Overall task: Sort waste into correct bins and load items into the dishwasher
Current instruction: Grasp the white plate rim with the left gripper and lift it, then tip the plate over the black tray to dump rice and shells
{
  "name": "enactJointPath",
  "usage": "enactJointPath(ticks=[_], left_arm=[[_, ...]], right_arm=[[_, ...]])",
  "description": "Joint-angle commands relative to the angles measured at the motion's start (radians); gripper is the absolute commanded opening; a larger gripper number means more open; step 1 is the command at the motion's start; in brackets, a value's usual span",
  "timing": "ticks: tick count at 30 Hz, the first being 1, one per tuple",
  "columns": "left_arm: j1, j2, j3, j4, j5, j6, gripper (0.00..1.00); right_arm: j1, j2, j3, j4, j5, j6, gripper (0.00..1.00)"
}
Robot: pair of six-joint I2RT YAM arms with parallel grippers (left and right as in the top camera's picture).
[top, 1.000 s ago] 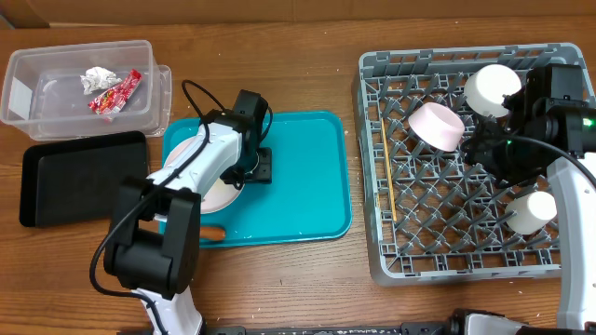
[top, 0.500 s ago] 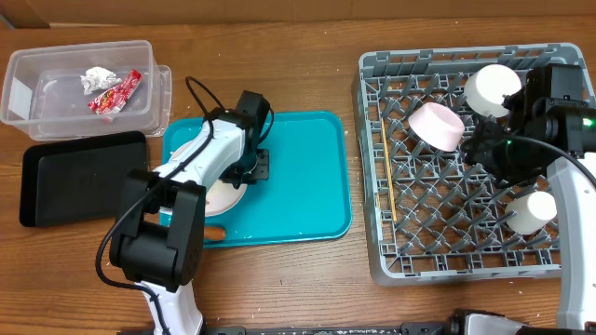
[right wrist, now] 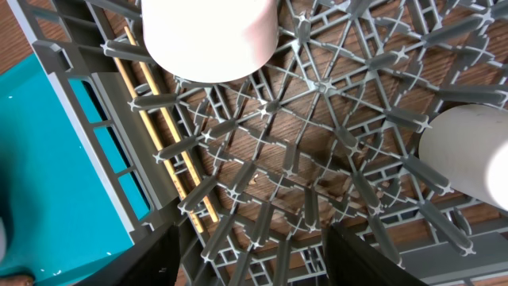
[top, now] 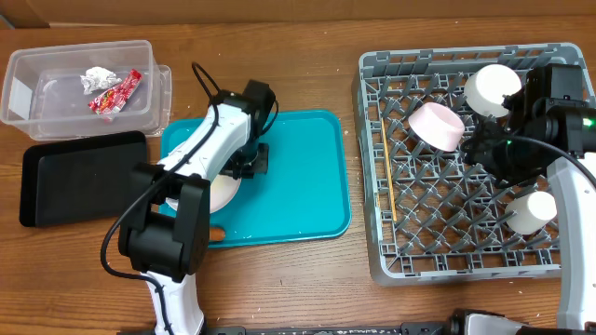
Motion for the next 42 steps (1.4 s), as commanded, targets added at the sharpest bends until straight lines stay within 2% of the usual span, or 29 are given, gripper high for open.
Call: enactJointPath(ticks=[1, 19, 28, 36, 42], left_arm=[[0.004, 0.013, 0.074, -0.030, -0.034, -0.003, 0.04], [0.004, 0.013, 0.238, -0.246, -0.131, -0.074, 0.04], [0.048, -0.002, 0.278, -0.302, -0.107, -0.071, 0.04], [0.177, -0.093, 0.278, -0.299, -0.061, 0.024, 0.04], [0.304, -0.119, 0.278, -0.276, 0.057, 0.131, 0.04]], right_arm=[[0.000, 0.001, -0.003, 0.002, -0.006, -0.008, 0.61], [0.000, 0.001, -0.003, 0.001, -0.006, -0.008, 0.61], [0.000, 0.001, -0.003, -0.002, -0.006, -0.008, 0.61], [0.000, 0.001, -0.003, -0.002, -0.006, -0.008, 0.61], [0.000, 0.001, -0.003, -0.002, -0.006, -0.008, 0.61]])
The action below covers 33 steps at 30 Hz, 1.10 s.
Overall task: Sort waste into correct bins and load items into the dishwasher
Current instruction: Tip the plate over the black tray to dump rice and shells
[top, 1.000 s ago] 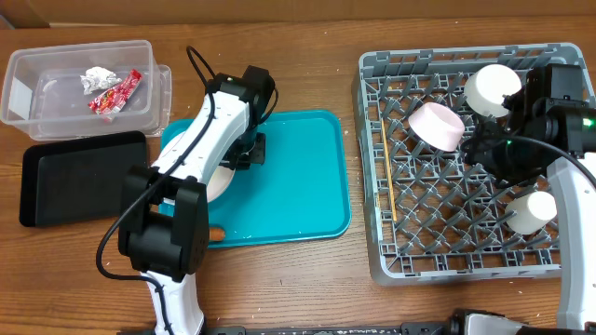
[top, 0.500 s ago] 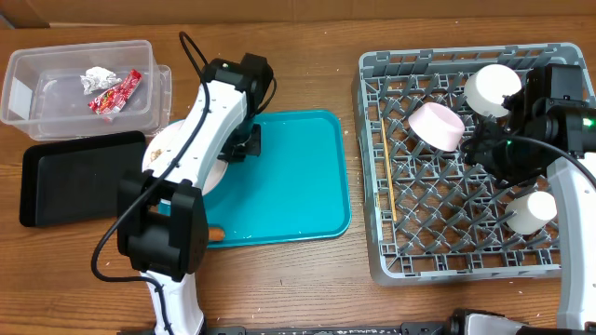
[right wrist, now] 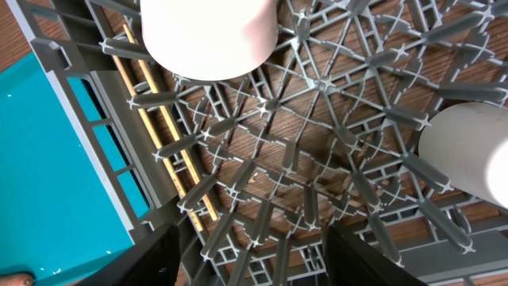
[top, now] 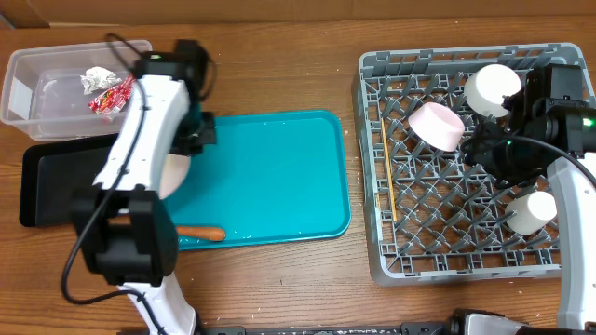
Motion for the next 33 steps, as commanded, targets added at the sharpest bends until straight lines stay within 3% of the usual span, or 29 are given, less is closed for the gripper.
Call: enactJointPath(ticks=[1, 20, 33], left_arm=[[0.078, -0.045, 0.028, 0.018, 0.099, 0.109, 0.04], [0.472, -0.045, 0.028, 0.073, 0.547, 0.306, 0.04], [0.785, -0.045, 0.028, 0.038, 1.144, 0.455, 0.04]], right_arm=[[0.000, 0.001, -0.003, 0.002, -0.006, -0.008, 0.61], [0.000, 0.001, -0.003, -0.003, -0.006, -0.008, 0.61], [0.000, 0.001, -0.003, -0.005, -0.005, -0.008, 0.60]])
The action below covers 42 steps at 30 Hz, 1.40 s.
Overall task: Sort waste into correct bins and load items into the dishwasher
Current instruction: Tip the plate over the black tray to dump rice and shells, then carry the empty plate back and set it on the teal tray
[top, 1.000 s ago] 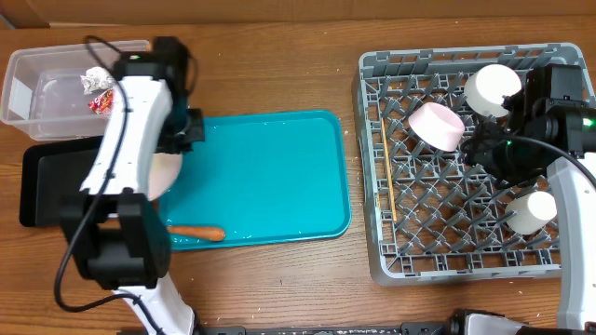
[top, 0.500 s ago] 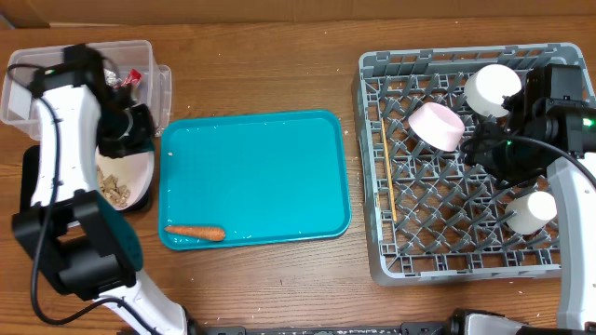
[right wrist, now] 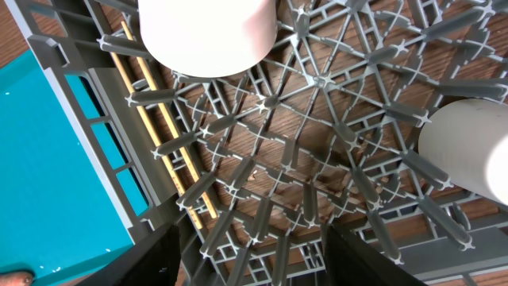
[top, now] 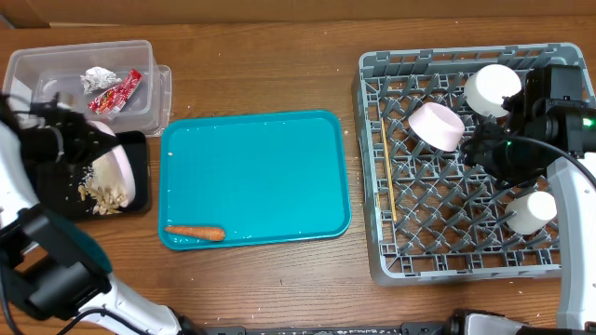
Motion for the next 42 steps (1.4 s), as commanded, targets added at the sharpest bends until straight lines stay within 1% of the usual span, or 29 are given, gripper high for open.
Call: enactJointPath(ticks=[1, 3, 6, 8, 13, 31, 36, 39, 42], left_arm=[[0.077, -0.026, 0.028, -0.004, 0.260, 0.063, 0.04], [0.114, -0.026, 0.028, -0.006, 0.314, 0.066, 0.04], [0.169, -0.026, 0.028, -0.031, 0.418, 0.114, 0.04], [0.200, -0.026, 0.028, -0.054, 0.456, 0.145, 0.04], [0.213, -0.026, 0.028, -0.072, 0.470, 0.182, 0.04], [0.209, -0.026, 0.028, -0.092, 0.470, 0.183, 0.04], [0.158, -0.034, 0.028, -0.167, 0.469, 0.258, 0.04], [0.076, -0.060, 0.028, -0.194, 0.455, 0.283, 0.04], [-0.047, -0.096, 0.028, -0.195, 0.392, 0.280, 0.04]], right_arm=[[0.000, 0.001, -0.003, 0.002, -0.006, -0.008, 0.61], [0.000, 0.001, -0.003, 0.002, -0.006, -0.008, 0.61], [0.000, 0.001, -0.003, 0.003, -0.006, -0.008, 0.61], [0.000, 0.001, -0.003, 0.003, -0.006, -0.008, 0.61], [0.000, 0.001, -0.003, 0.003, -0.006, -0.008, 0.60], [0.000, 0.001, -0.003, 0.003, -0.006, -0.008, 0.61], [0.000, 0.001, -0.003, 0.004, -0.006, -0.008, 0.61], [0.000, 0.001, -0.003, 0.004, -0.006, -0.008, 0.60], [0.000, 0.001, -0.003, 0.004, -0.006, -0.008, 0.60]])
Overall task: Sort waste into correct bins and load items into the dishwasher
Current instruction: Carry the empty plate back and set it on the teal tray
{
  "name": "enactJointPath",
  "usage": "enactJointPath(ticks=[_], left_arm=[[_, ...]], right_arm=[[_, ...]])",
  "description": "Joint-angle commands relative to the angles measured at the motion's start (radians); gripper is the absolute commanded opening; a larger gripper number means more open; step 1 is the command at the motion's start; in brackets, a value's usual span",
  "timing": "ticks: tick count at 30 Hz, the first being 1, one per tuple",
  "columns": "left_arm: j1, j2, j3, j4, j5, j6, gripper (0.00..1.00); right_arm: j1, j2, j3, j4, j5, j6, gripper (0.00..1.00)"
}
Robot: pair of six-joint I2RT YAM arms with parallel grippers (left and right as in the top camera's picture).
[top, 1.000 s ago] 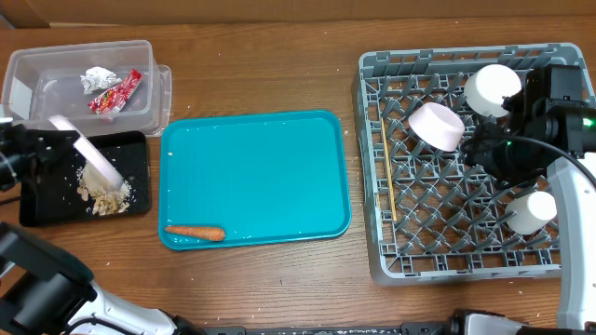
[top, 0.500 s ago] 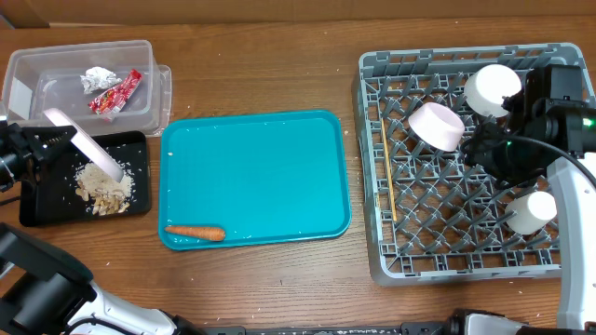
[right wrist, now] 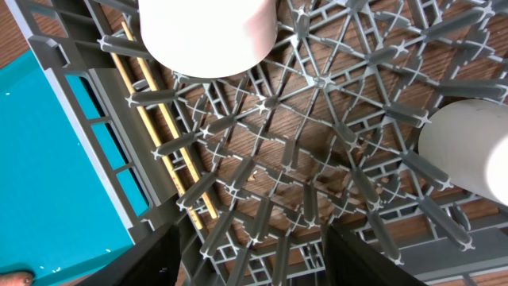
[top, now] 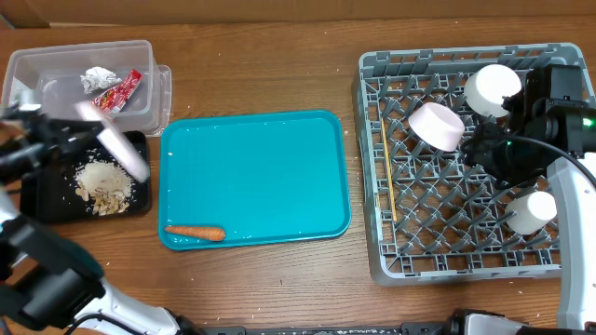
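Note:
My left gripper (top: 67, 135) is at the far left, shut on a pale plate (top: 116, 147) that it holds steeply tilted over the black tray (top: 37, 209). A pile of food scraps (top: 101, 181) lies in that tray. One carrot (top: 194, 233) rests on the teal tray (top: 261, 177) near its front edge. My right gripper (right wrist: 254, 266) hangs open over the grey dish rack (right wrist: 302, 159), nothing between its fingers. The rack holds a pink bowl (top: 438, 126), two white cups (top: 492, 88) (top: 534, 209) and chopsticks (top: 386, 172).
A clear bin (top: 56, 93) with a crumpled white wrapper and a red wrapper stands behind the black tray. The rack's grey wall (top: 466, 265) runs along the front right. The table is wood.
The plate has shifted a little to the right and stands more steeply over the black tray. The scrap pile in the tray looks larger. The right arm has not moved.
My left gripper was on the plate at the teal tray's left side. Then the plate was at the tray's left edge, the carrot left behind. Then it was tilted over the black tray with scraps below. Now the scraps lie piled there. The right gripper stayed open over the rack.

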Motion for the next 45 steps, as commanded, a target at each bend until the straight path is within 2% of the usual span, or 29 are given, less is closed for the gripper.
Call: enactJointPath(ticks=[1, 4, 8, 10, 14, 19, 23, 26, 27, 29, 30, 34, 42, 44, 45], left_arm=[[-0.164, -0.091, 0.028, -0.005, -0.059, 0.047, 0.04], [-0.320, -0.105, 0.028, 0.014, -0.144, 0.014, 0.04], [-0.551, -0.096, 0.027, 0.069, -0.297, -0.091, 0.04], [-0.716, -0.084, 0.027, 0.138, -0.460, -0.219, 0.04], [-0.936, -0.054, 0.026, 0.230, -0.706, -0.394, 0.04], [-1.146, 0.003, 0.026, 0.312, -0.972, -0.607, 0.04], [-1.248, 0.061, 0.026, 0.355, -1.009, -0.686, 0.04], [-1.289, 0.094, 0.026, 0.367, -1.009, -0.705, 0.06], [-1.296, 0.098, 0.026, 0.370, -1.009, -0.705, 0.13], [-1.301, 0.103, 0.026, 0.369, -1.008, -0.703, 0.36], [-1.301, 0.103, 0.026, 0.366, -1.006, -0.700, 0.39], [-1.284, 0.079, 0.029, 0.349, -1.014, -0.692, 0.48], [-1.184, -0.114, 0.029, 0.254, -1.157, -0.695, 0.53], [-1.120, -0.211, 0.029, 0.212, -1.176, -0.694, 0.72], [-1.093, -0.243, 0.029, 0.198, -1.176, -0.694, 0.86]], right_arm=[[0.000, 0.001, -0.003, 0.002, -0.006, -0.008, 0.61], [0.000, 0.001, -0.003, 0.003, -0.006, -0.008, 0.60], [0.000, 0.001, -0.003, 0.007, -0.006, -0.008, 0.61], [0.000, 0.001, -0.003, 0.009, -0.006, -0.008, 0.61], [0.000, 0.001, -0.003, 0.010, -0.006, -0.008, 0.61], [0.000, 0.001, -0.003, 0.008, -0.006, -0.009, 0.61], [0.000, 0.001, -0.003, 0.002, -0.006, -0.027, 0.60], [0.000, 0.001, -0.003, -0.002, -0.006, -0.027, 0.61], [0.000, 0.001, -0.003, -0.002, -0.006, -0.027, 0.61], [0.000, 0.001, -0.003, -0.002, -0.006, -0.027, 0.61], [0.000, 0.001, -0.003, -0.002, -0.006, -0.027, 0.61], [0.000, 0.001, -0.003, -0.002, -0.006, -0.027, 0.61], [0.000, 0.001, -0.003, 0.031, -0.036, -0.044, 0.62], [0.007, 0.001, 0.008, 0.066, -0.141, -0.047, 0.62], [0.016, 0.001, 0.018, 0.075, -0.169, -0.054, 0.62]])
